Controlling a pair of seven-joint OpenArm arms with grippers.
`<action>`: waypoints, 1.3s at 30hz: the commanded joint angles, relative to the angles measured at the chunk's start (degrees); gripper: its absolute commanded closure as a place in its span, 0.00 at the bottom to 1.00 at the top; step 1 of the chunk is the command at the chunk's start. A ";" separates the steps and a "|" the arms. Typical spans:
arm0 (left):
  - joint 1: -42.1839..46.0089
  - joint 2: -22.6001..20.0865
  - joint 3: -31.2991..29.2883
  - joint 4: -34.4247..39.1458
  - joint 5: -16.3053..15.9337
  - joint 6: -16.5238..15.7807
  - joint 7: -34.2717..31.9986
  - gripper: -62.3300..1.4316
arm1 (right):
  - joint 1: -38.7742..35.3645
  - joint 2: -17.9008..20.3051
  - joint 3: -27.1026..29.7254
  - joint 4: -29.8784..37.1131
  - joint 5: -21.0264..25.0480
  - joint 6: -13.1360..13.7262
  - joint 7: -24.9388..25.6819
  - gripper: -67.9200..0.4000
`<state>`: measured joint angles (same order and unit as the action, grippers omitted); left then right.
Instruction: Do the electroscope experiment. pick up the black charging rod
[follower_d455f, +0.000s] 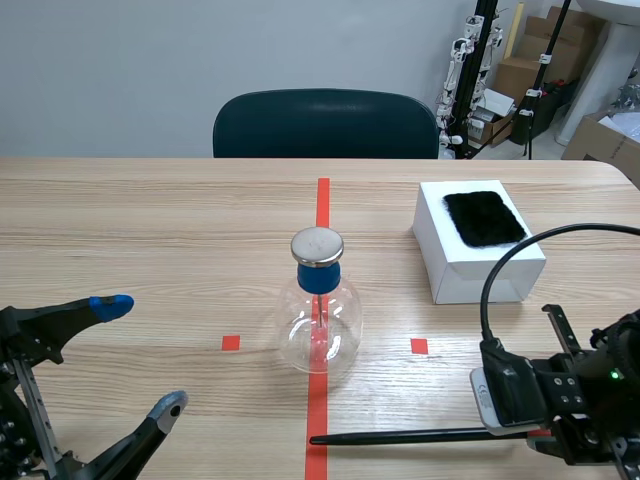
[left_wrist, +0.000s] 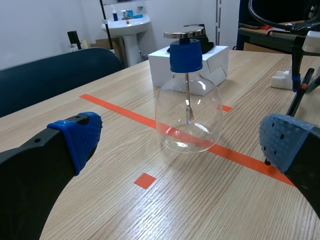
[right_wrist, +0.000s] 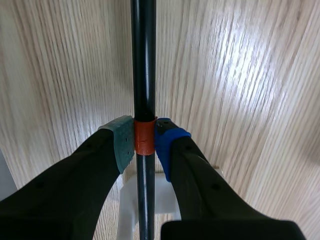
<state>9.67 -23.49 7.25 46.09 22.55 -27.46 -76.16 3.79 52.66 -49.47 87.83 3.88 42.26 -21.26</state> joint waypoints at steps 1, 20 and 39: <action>-0.15 -0.07 -0.09 0.33 -0.44 0.07 -0.83 0.00 | 0.81 1.55 1.07 1.92 0.02 0.46 0.59 0.99; -0.15 -0.07 -0.09 0.33 -0.44 0.07 -0.81 0.00 | -0.20 10.69 5.97 9.14 0.13 0.46 10.60 0.98; -0.15 -0.07 -0.09 0.33 -0.44 0.07 -0.81 0.00 | -33.92 -1.49 49.24 20.72 -23.98 0.46 24.74 0.99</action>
<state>9.67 -23.49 7.25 46.09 22.55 -27.46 -76.16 -30.13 51.46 -0.60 107.24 -19.94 42.37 3.01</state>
